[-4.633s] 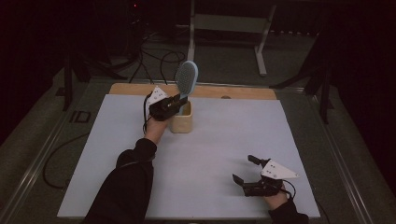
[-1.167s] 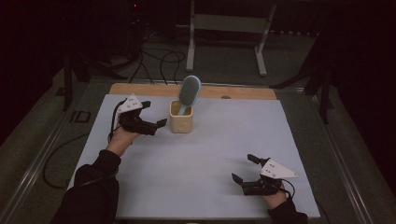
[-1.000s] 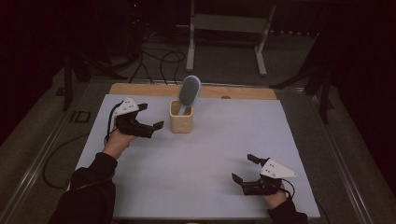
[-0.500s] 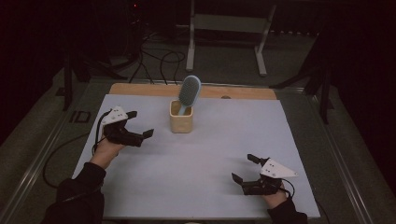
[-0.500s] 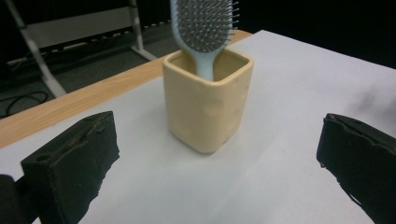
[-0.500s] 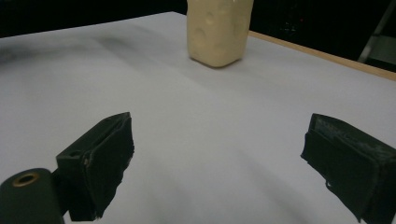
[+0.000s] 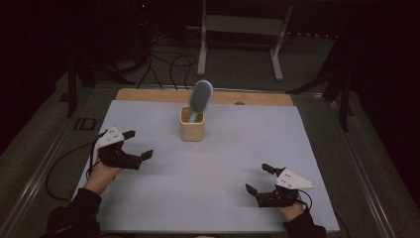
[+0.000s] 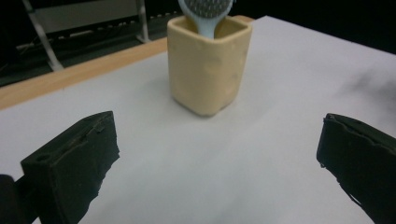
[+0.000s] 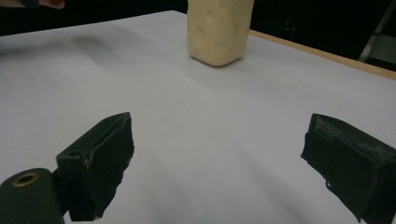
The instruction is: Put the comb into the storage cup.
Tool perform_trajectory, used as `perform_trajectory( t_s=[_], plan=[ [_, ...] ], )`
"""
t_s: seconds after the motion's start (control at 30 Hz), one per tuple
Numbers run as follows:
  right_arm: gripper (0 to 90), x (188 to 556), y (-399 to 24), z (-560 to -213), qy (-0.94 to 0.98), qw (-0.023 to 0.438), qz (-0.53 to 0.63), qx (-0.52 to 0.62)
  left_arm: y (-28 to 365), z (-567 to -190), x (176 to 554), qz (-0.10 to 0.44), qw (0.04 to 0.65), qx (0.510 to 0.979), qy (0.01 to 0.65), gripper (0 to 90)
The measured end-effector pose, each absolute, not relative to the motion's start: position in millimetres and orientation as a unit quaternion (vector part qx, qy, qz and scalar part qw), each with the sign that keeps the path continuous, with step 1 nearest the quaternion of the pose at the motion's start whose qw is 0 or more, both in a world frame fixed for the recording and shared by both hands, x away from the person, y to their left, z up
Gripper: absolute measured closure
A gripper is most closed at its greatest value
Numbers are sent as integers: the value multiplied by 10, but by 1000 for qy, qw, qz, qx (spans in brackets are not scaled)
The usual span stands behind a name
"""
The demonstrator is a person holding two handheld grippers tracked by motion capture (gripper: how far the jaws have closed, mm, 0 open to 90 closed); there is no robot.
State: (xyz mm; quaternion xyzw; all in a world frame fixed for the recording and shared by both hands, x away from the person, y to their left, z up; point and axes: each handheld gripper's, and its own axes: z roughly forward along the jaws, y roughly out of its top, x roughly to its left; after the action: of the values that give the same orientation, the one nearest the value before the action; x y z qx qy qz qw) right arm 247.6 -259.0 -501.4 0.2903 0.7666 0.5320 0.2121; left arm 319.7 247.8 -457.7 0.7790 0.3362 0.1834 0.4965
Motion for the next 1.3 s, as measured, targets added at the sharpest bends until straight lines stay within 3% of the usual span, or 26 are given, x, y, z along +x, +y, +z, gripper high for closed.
perform_trajectory(
  t_s=[1.3],
  plan=[
    [83,2471,-2583,-5012,767,214,531,290,2795,-5042,2364,181,460,782,380,0]
  ],
)
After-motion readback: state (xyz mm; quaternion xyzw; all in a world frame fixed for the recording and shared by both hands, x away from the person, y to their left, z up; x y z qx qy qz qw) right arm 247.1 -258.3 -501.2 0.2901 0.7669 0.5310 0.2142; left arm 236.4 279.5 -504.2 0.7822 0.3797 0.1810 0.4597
